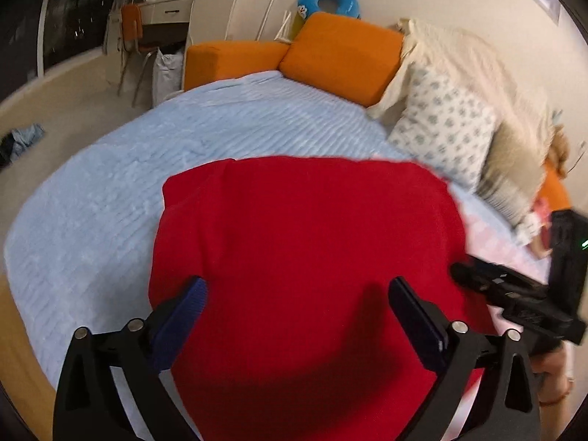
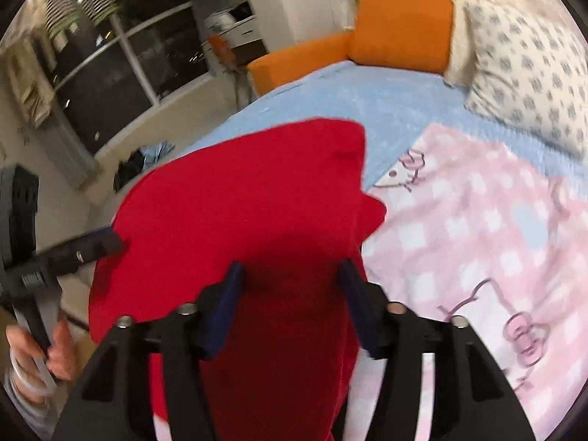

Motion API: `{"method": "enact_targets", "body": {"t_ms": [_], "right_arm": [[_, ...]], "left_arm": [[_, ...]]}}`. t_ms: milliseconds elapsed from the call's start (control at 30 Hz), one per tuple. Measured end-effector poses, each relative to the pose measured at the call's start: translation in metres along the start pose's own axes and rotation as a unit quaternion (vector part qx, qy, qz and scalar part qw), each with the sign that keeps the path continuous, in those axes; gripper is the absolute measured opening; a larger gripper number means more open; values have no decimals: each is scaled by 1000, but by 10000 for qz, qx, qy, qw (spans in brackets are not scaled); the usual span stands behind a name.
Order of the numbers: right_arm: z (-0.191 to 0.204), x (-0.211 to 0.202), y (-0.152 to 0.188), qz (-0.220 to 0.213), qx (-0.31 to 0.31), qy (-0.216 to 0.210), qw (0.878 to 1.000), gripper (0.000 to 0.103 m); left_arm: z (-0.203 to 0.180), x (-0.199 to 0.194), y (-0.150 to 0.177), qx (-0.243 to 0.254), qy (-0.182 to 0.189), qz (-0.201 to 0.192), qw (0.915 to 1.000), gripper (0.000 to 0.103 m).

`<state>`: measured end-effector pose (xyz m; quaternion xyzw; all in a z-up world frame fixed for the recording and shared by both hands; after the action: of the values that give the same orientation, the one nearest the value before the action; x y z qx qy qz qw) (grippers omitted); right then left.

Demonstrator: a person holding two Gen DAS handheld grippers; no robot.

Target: Fold large clothes

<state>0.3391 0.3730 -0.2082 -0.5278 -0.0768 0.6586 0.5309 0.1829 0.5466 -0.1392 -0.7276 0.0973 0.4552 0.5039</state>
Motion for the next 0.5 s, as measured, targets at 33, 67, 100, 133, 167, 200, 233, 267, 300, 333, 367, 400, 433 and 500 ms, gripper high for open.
{"method": "enact_targets", "body": {"t_ms": [33, 67, 100, 133, 167, 200, 233, 267, 300, 333, 367, 400, 433, 500], "right_arm": [[-6, 7, 1, -10, 217, -59, 9997, 70], [-10, 11, 3, 2, 349, -108, 9993, 72], [-14, 13, 4, -36, 474, -98, 9988, 73], [-15, 13, 6, -96, 480, 1, 9988, 77], [-15, 11, 6, -149, 446, 91, 9989, 80], [-14, 8, 7, -227, 373, 171, 9989, 79], [-11, 4, 7, -270, 288, 226, 9990, 79], [-10, -1, 7, -291, 277, 254, 9989, 79], [-7, -9, 6, -378, 277, 284, 9985, 79], [-3, -19, 7, -475, 249, 293, 9981, 79], [6, -34, 8, -631, 91, 274, 9976, 79], [17, -48, 11, -800, -103, 292, 9963, 80], [28, -64, 14, -948, -314, 271, 9946, 87], [54, -92, 28, -1233, -728, 211, 9895, 98]], "left_arm": [[-2, 7, 1, 24, -133, -2, 9999, 100], [-2, 11, 1, 21, -197, -17, 9998, 100], [-4, 13, 2, 38, -281, -95, 9996, 100], [-5, 12, 3, 52, -334, -157, 9993, 100], [-6, 10, 4, 59, -400, -215, 9990, 100], [-8, 3, 4, 81, -467, -288, 9985, 100], [-8, -3, 5, 94, -480, -330, 9983, 100], [-8, -12, 5, 101, -502, -377, 9980, 100], [-7, -29, 7, 91, -494, -503, 9975, 100], [-7, -45, 8, 85, -494, -656, 9966, 100], [-5, -65, 11, 98, -570, -886, 9944, 100], [-3, -81, 14, 102, -656, -1076, 9920, 100], [-1, -106, 21, 81, -744, -1365, 9878, 100], [3, -140, 35, 12, -857, -1737, 9811, 100]]}}
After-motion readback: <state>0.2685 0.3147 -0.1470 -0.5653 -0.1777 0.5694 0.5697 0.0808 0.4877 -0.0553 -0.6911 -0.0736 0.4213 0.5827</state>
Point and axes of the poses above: each gripper's, at about its wrist camera, not at the fingertips, and x roughly the way its jaws point, z to its left, y to its underside, the point moved 5 cm from there along x, roughly the way its jaws point, and after that the axes turned 12 degrees about -y, right-handed, at the moved point
